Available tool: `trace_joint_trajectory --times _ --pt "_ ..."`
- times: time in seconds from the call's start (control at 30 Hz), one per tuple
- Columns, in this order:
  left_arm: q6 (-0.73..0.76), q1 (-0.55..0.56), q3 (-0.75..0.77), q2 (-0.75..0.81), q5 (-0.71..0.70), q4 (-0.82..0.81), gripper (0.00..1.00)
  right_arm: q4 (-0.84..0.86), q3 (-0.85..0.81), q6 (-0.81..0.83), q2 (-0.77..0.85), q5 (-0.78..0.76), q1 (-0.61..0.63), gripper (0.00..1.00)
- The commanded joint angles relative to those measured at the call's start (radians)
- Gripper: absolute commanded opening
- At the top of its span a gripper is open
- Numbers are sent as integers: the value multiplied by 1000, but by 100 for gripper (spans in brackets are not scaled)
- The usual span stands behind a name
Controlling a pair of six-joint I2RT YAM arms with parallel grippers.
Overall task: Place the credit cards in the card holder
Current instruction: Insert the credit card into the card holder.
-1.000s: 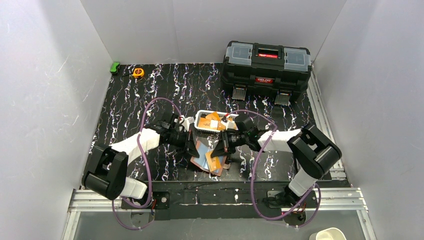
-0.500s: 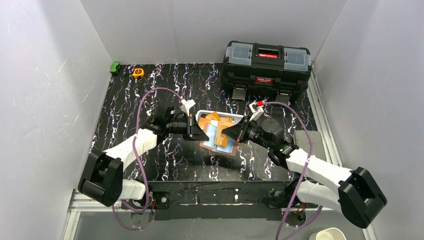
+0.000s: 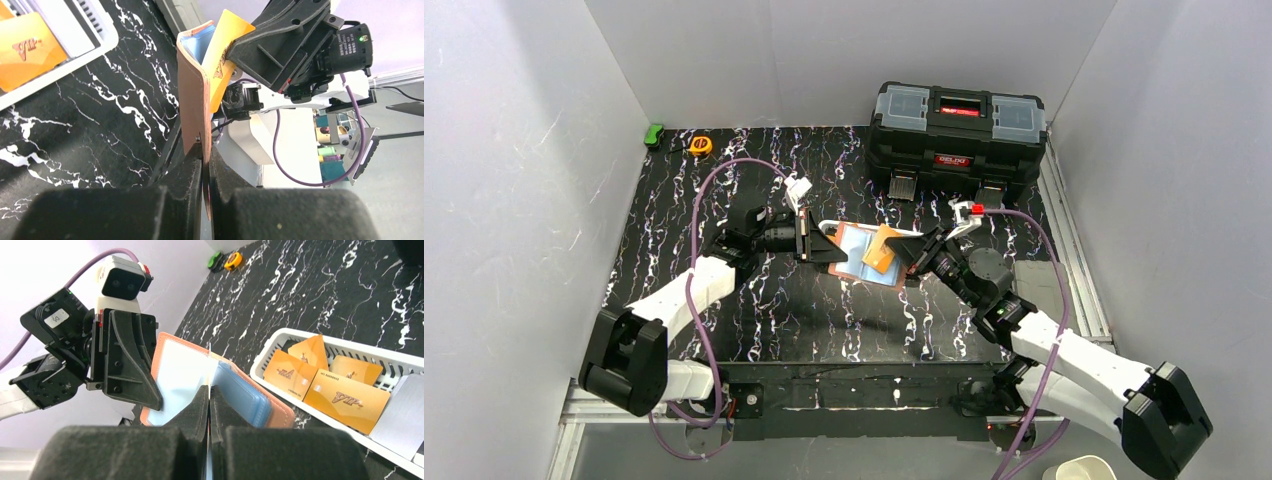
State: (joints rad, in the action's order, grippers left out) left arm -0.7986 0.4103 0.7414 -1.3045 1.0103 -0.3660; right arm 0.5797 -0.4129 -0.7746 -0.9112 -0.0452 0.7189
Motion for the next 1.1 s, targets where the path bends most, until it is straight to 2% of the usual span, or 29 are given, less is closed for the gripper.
trace_joint_trajectory --times 0.0,0.13,0.37,1.07 --pt "-42 -7 49 62 49 -101 0 18 1 32 44 -79 -4 1" --pt "-48 -7 43 68 33 -106 0 15 -12 30 42 -78 -4 1" --pt "-49 -6 22 88 30 -111 0 157 -23 -12 -38 -1 -4 1" --pt "67 -7 45 120 44 -27 0 513 167 -194 -56 38 -49 1"
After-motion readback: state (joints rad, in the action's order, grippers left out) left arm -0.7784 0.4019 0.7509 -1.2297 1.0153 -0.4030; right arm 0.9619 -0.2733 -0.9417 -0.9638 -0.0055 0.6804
